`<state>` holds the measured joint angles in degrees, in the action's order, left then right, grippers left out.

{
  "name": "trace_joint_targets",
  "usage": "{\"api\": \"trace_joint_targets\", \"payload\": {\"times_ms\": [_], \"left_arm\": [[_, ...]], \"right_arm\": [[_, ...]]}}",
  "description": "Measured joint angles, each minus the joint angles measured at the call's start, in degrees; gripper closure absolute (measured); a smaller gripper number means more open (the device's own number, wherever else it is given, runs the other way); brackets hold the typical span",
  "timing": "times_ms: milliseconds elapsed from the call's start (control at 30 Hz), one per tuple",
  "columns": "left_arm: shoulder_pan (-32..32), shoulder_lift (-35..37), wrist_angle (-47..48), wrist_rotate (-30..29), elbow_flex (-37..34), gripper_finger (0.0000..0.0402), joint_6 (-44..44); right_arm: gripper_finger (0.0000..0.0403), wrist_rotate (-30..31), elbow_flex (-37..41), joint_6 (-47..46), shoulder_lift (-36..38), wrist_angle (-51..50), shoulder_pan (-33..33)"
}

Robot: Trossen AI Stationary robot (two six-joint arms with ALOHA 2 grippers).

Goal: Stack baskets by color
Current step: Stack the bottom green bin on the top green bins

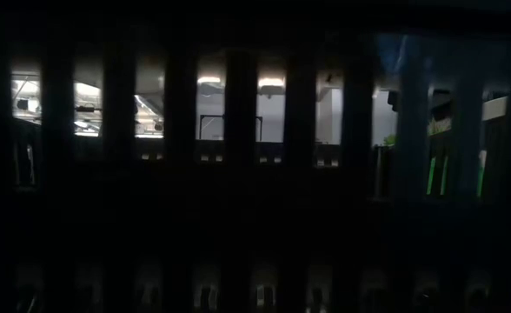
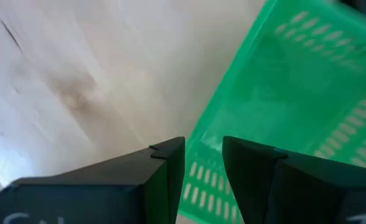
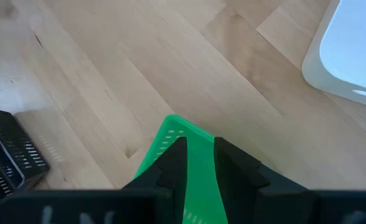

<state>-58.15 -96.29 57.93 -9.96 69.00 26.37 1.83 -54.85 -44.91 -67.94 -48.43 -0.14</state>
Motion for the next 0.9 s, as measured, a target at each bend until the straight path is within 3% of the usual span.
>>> {"api": "trace_joint_targets", "payload": {"times_ms": [900], "left_arm": [[0.0, 0.0, -9.43, -0.01, -9.06, 0.0302, -3.98]], "right_arm": [[0.0324, -0.36, 0.0, -0.22, 0.0, 0.02, 0.0]]}}
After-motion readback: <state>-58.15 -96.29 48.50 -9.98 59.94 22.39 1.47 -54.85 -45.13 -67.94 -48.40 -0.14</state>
